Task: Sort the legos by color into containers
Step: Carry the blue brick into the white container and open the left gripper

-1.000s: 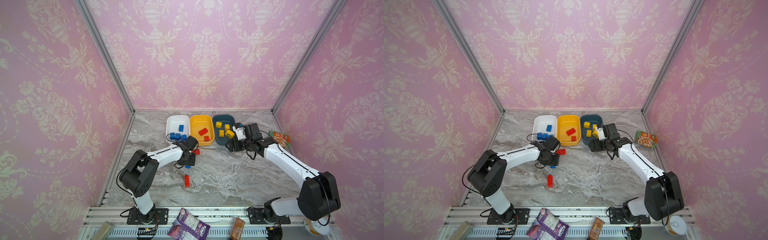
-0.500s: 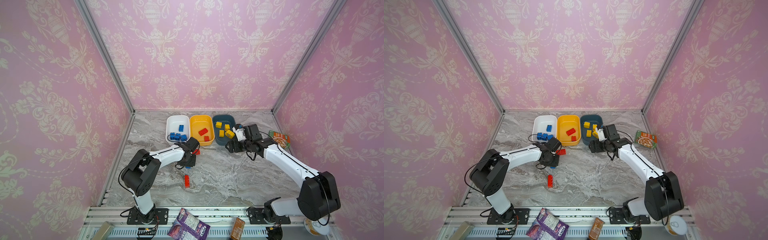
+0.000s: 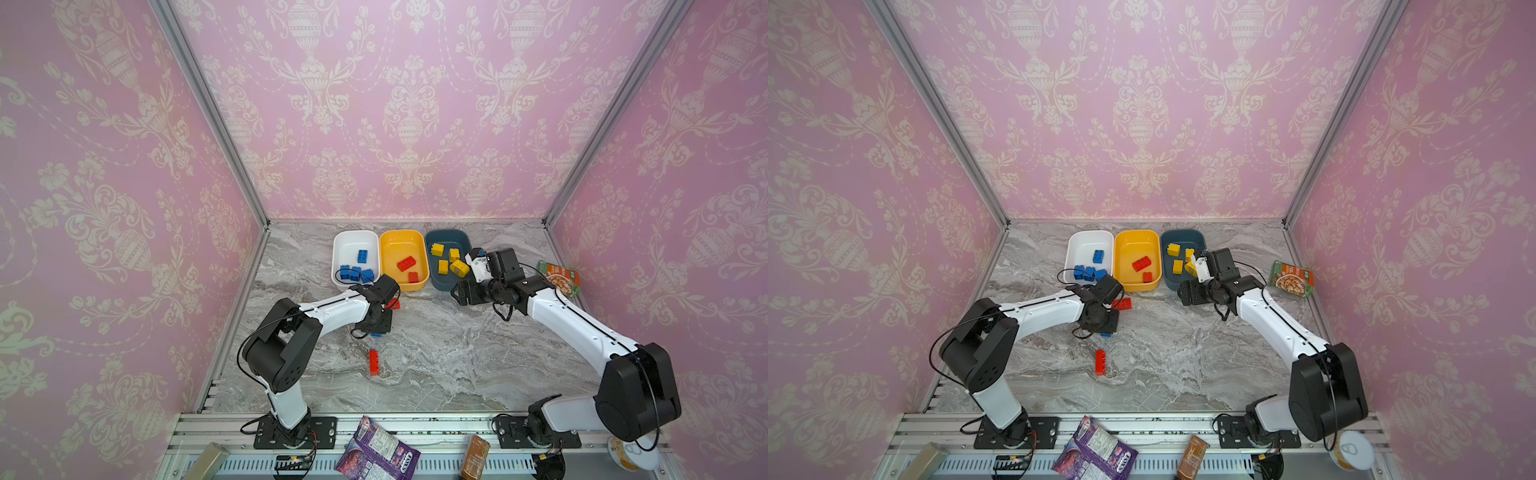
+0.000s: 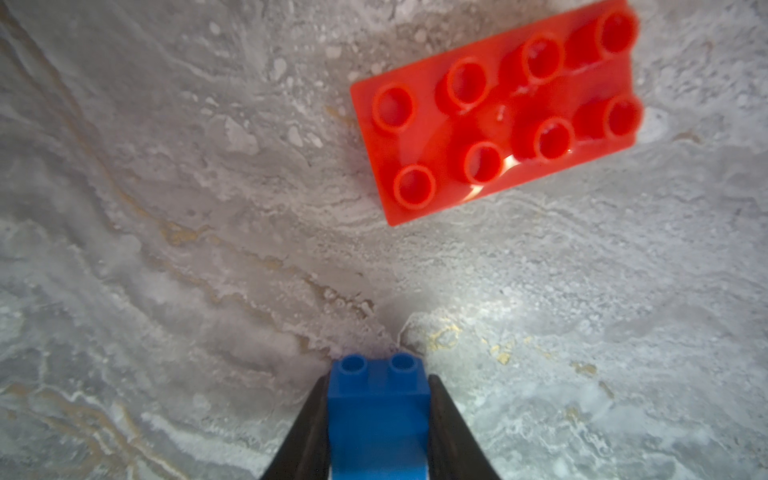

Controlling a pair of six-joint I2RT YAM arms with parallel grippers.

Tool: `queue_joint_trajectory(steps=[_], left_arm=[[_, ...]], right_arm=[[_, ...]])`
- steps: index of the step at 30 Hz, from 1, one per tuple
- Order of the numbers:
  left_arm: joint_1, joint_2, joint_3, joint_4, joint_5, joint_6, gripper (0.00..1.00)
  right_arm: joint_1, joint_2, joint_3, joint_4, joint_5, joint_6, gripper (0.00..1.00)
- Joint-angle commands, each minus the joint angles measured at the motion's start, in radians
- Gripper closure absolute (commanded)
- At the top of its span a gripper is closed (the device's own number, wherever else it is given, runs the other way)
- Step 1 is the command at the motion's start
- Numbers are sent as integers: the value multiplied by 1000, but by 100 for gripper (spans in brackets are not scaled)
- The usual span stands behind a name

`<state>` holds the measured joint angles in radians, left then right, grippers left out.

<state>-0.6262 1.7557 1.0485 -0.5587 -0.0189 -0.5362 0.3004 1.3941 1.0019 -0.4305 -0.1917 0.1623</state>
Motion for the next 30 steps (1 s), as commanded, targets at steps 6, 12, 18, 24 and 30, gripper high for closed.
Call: queue_joint_trajectory(steps=[6, 12, 18, 24, 30], left_arm=[[-10, -88, -11, -26, -90, -11, 80], [-8, -201, 25, -41, -184, 16, 82], [39, -239, 98, -44, -242, 91, 83], [146, -214, 170, 17, -225, 166, 85], [226, -113, 274, 90, -198, 246, 85]], right_arm=[[-5, -34, -23, -2, -5, 26, 13], [-6, -44, -26, -4, -6, 30, 13], [-5, -58, -26, -2, -17, 39, 13], [-6, -82, -43, 9, -34, 62, 13], [-6, -95, -57, 22, -50, 78, 13]])
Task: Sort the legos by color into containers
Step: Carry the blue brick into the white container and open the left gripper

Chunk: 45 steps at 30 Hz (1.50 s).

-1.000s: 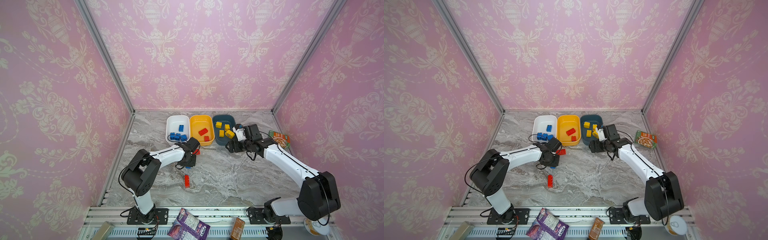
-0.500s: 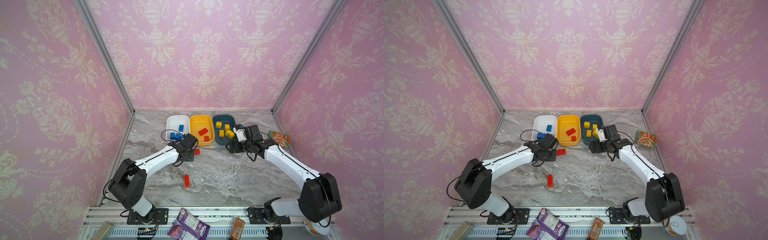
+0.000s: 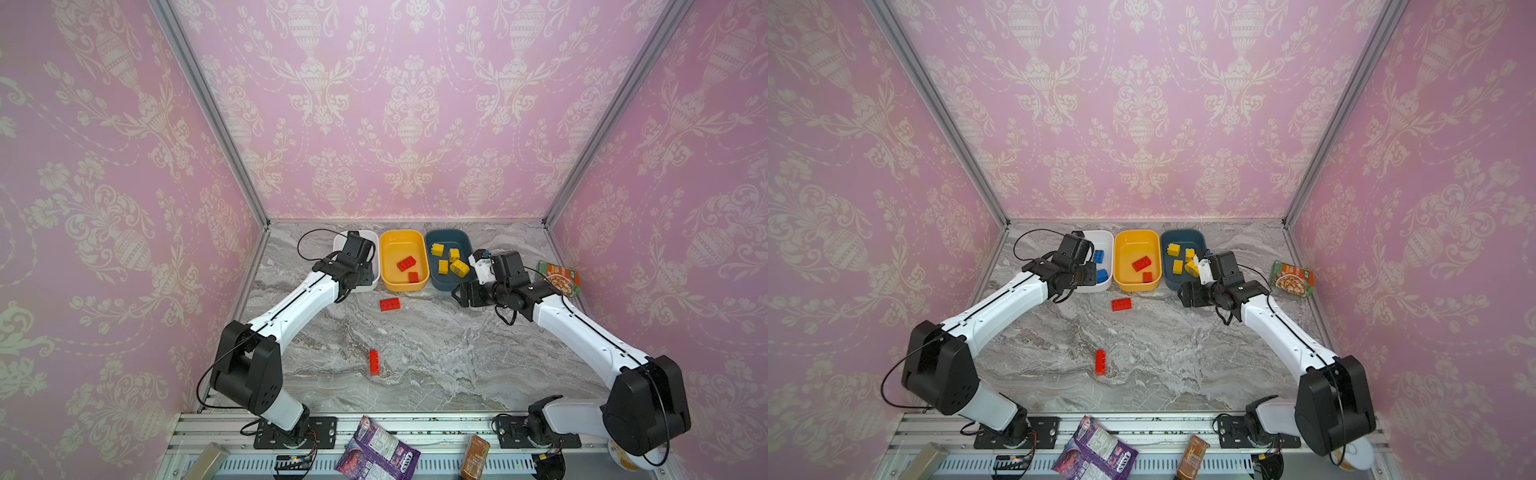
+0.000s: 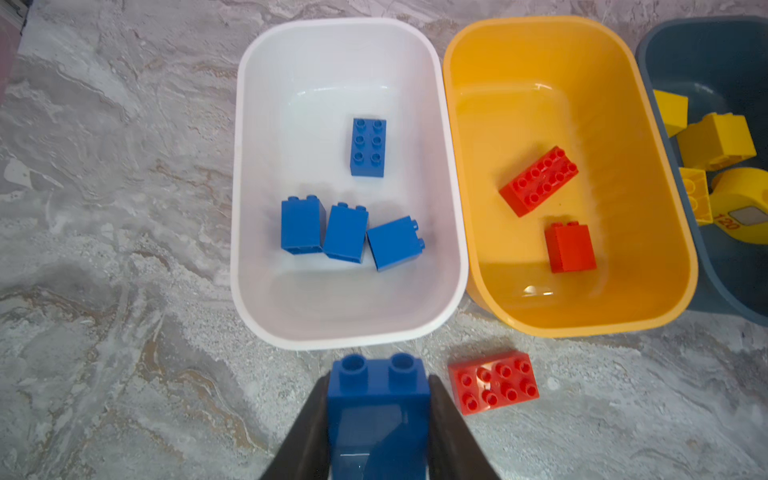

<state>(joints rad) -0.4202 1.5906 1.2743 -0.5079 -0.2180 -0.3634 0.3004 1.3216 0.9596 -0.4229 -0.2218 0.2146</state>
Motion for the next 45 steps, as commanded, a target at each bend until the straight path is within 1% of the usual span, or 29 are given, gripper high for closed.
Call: queue_joint_trajectory(steps=[1, 9, 15, 22, 25, 26, 29, 32, 35, 45], left_arm=[[32, 81, 73, 39, 6, 86, 85], [119, 243, 160, 110, 13, 131, 86], [194, 356, 220, 170, 70, 143, 87], [232, 470, 306, 181, 110, 144, 86], [238, 495, 319, 180, 120, 142, 81], [239, 498, 321, 180, 121, 142, 78], [238, 499, 318, 180, 123, 138, 65], [239, 486, 313, 183, 122, 140, 58], [238, 474, 311, 179, 121, 144, 55], [239, 440, 285, 180, 135, 137, 52]], right_arm=[[-6, -22, -13, 15, -22, 29, 13], [-5, -46, -22, 19, -31, 42, 13], [-6, -51, -29, 23, -35, 47, 13], [-6, -59, -29, 25, -36, 54, 13], [-6, -62, -30, 21, -32, 53, 13], [-6, -62, -29, 19, -33, 53, 13], [-6, -61, -29, 20, -31, 51, 12], [-6, -54, -30, 24, -33, 53, 12], [-6, -48, -30, 30, -41, 57, 12], [-6, -49, -40, 34, -46, 62, 13]])
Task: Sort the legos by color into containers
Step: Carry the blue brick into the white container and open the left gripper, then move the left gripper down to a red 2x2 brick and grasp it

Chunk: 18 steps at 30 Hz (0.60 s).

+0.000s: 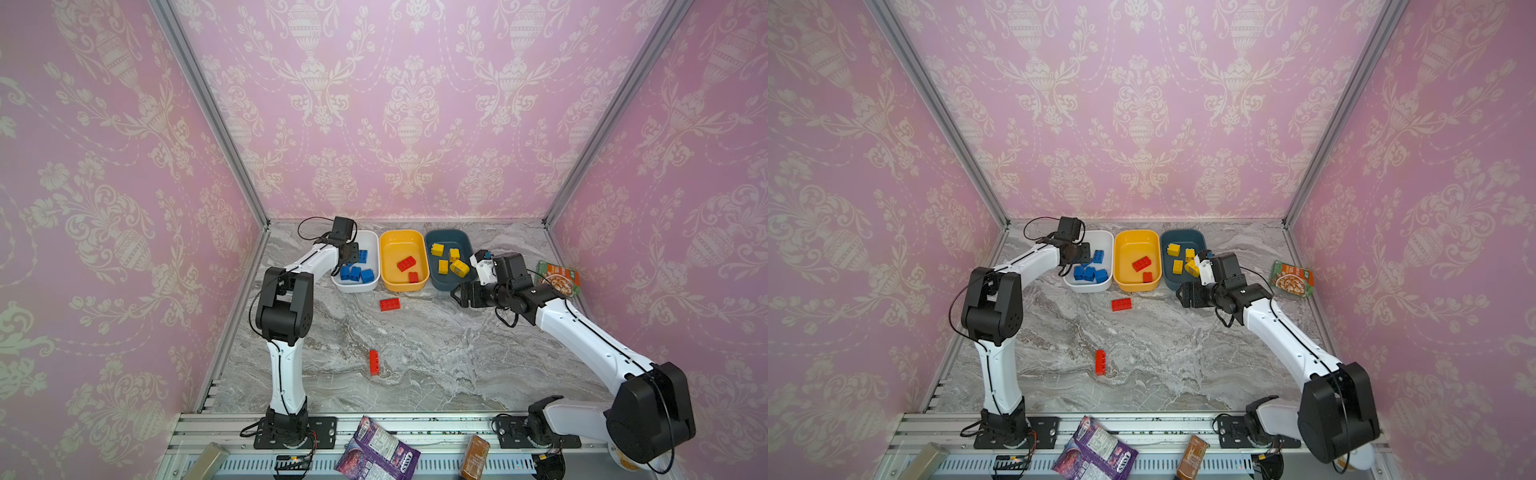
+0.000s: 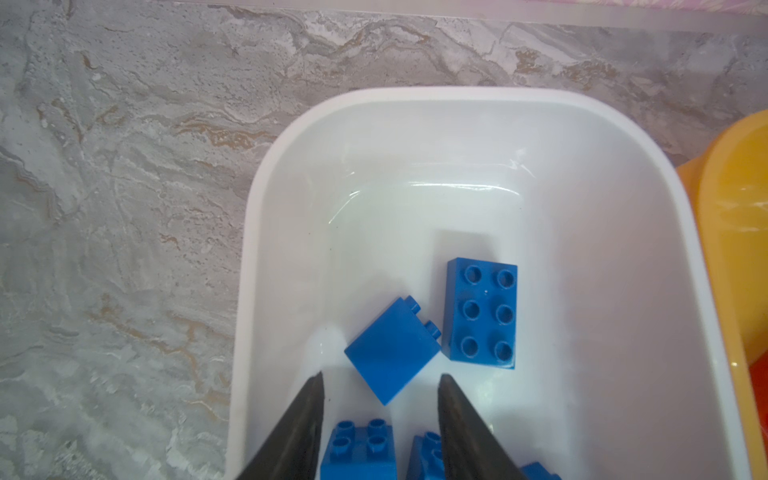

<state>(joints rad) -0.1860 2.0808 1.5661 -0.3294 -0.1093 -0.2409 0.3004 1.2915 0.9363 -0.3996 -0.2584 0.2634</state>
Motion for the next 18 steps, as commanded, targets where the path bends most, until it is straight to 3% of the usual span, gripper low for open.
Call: queue_joint_trajectory(steps=[1, 18], left_arm=[[5, -55, -12, 6, 29, 12, 51], [-11, -273, -281, 66, 137, -95, 37]], right_arm=[[-6, -21, -16, 11, -10, 13, 12], [-4, -13, -24, 22, -21, 22, 12]])
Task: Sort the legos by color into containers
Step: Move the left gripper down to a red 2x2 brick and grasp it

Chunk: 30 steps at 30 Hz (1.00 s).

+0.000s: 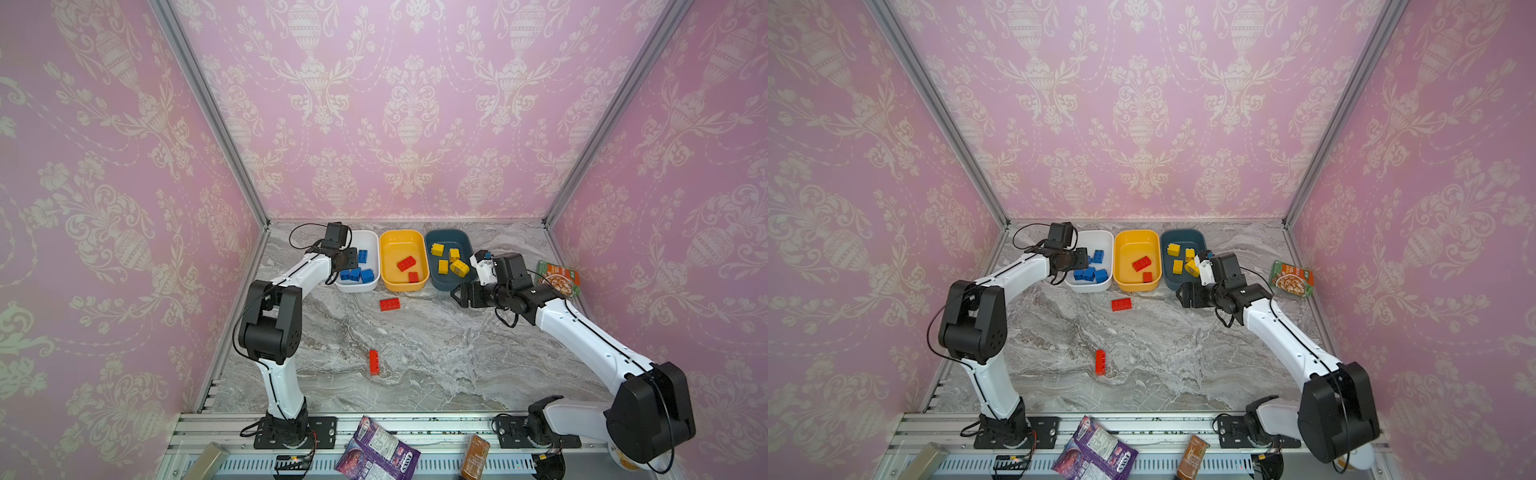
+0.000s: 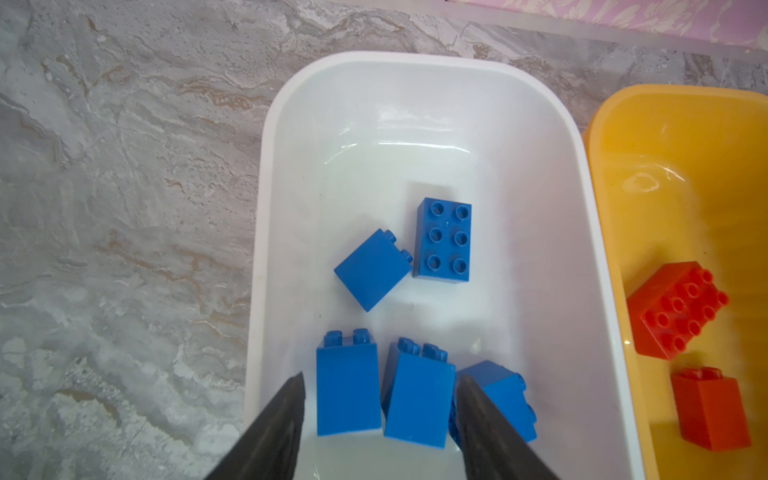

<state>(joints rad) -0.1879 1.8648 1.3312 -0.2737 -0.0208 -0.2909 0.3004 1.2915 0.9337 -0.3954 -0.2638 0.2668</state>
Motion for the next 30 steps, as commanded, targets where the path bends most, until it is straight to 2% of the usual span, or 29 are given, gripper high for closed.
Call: queue_joint_trajectory(steps=[1, 12, 23, 30], left_arm=[[-17, -72, -62, 9, 53, -50, 35], [-155, -287, -258, -103, 15, -114, 23], [-265, -447, -366, -228, -14, -214, 10], [-349, -492, -422, -303, -4, -316, 9]], right_arm=[[-4, -9, -21, 18, -17, 18, 12], [-4, 4, -21, 20, -22, 11, 12], [-4, 8, -23, 26, -29, 11, 12], [-4, 8, -22, 23, -27, 9, 12]])
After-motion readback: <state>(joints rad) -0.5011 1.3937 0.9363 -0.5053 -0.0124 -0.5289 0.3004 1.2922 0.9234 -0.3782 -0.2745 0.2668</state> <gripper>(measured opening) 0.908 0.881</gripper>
